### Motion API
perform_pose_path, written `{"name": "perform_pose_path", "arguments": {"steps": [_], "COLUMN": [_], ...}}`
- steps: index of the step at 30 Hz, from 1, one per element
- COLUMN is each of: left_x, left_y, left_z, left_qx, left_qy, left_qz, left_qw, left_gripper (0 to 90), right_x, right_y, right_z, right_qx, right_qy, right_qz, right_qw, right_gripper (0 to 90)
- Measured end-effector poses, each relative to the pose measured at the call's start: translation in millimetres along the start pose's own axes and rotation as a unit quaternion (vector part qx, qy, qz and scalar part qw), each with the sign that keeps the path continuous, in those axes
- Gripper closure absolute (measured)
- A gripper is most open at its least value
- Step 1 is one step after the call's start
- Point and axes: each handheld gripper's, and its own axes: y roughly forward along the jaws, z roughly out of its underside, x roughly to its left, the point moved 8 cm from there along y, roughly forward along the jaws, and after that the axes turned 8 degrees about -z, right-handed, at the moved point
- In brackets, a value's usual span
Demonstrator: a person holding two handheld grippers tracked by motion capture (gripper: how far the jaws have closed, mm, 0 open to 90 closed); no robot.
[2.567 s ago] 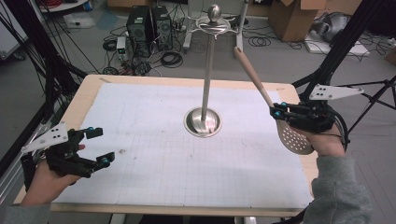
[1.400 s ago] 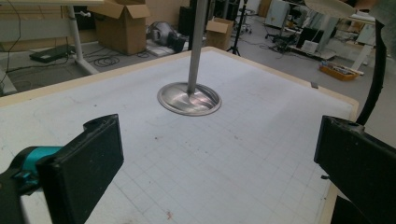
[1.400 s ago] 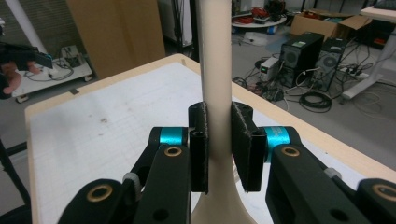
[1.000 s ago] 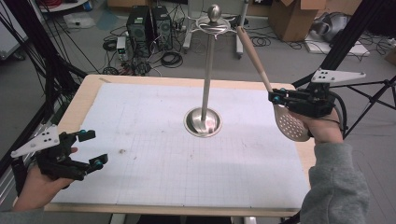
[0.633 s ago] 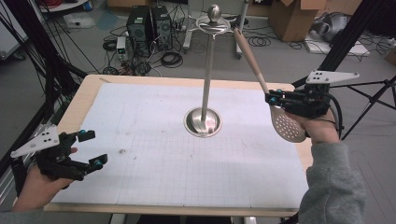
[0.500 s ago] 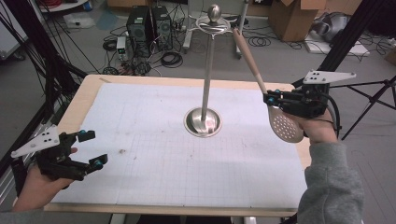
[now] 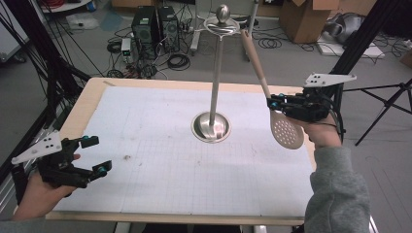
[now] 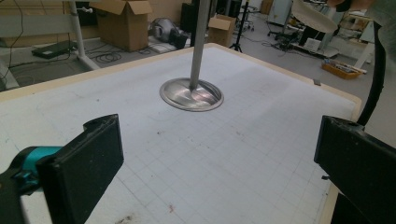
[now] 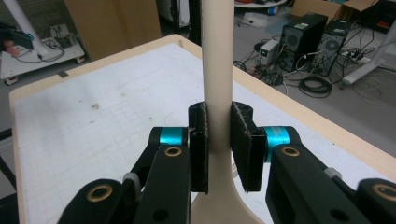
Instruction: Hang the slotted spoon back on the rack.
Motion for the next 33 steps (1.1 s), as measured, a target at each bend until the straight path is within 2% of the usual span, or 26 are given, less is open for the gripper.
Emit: {"name": "perform_pose_path", "arguments": {"steps": [16, 33], "left_x": [2.2, 1.8], "left_y": [-2.4, -6.8], "left_z": [4.7, 4.8], "left_qx": [0.004, 0.001], "left_qy": [-0.003, -0.003], "left_qz": [-0.004, -0.006], "left_qw": [1.0, 1.0], "left_gripper": [1.7, 1.8], "right_x": [-2.7, -7.2], "right_y": [24.2, 46.8], "right_z": [-0.6, -0.1], "right_qx": [0.019, 0.027], "right_qy": [0.002, 0.003], "right_qz": [0.014, 0.022], "right_qw": [0.9997, 0.9994], "right_gripper": [77.7, 77.8]}}
